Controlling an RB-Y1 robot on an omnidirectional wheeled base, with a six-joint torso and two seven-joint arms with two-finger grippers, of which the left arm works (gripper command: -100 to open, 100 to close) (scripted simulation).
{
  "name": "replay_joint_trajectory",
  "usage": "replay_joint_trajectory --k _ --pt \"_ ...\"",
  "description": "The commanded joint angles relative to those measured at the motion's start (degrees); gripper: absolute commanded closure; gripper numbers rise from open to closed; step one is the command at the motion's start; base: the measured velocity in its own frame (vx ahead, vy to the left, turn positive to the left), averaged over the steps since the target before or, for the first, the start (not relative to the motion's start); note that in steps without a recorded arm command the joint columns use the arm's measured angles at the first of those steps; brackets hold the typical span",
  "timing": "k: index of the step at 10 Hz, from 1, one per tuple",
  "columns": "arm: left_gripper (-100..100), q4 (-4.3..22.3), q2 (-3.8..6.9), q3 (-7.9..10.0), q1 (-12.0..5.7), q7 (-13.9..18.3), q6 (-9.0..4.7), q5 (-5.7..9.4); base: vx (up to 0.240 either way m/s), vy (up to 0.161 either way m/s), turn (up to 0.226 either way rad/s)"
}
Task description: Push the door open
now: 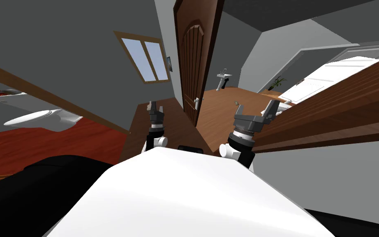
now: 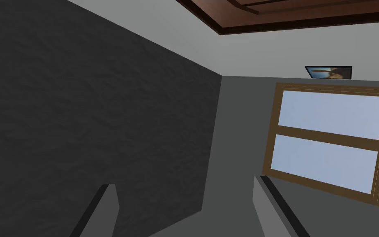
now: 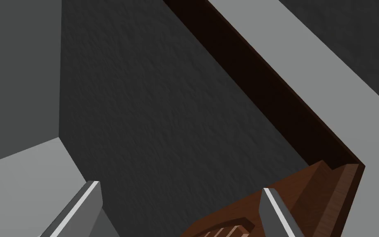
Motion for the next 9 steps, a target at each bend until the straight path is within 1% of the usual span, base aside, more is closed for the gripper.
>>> replay_joint_trajectory --k 1,2,4,5,6,9 --pt "-100 1.7 0.58 -0.88 -0.95 0.4 0.32 -0.05 0.117 0.026 -0.139" --pt "-100 2.2 0.74 -1.13 -1.22 0.5 0.41 -0.07 0.143 0.073 -0.094" --pt "-100 4.8 1.49 -2.46 -2.67 1.2 0.9 -0.15 0.159 0.086 -0.106" --pt "-100 6.5 1.91 -3.31 -3.59 1.6 1.21 -0.2 0.195 0.133 -0.143" --pt "-100 7.4 2.13 -3.76 -4.07 1.8 1.38 -0.23 0.158 0.115 -0.112" --pt "-100 10.3 2.79 -5.24 -5.68 2.5 1.92 -0.32 0.097 0.068 -0.099"
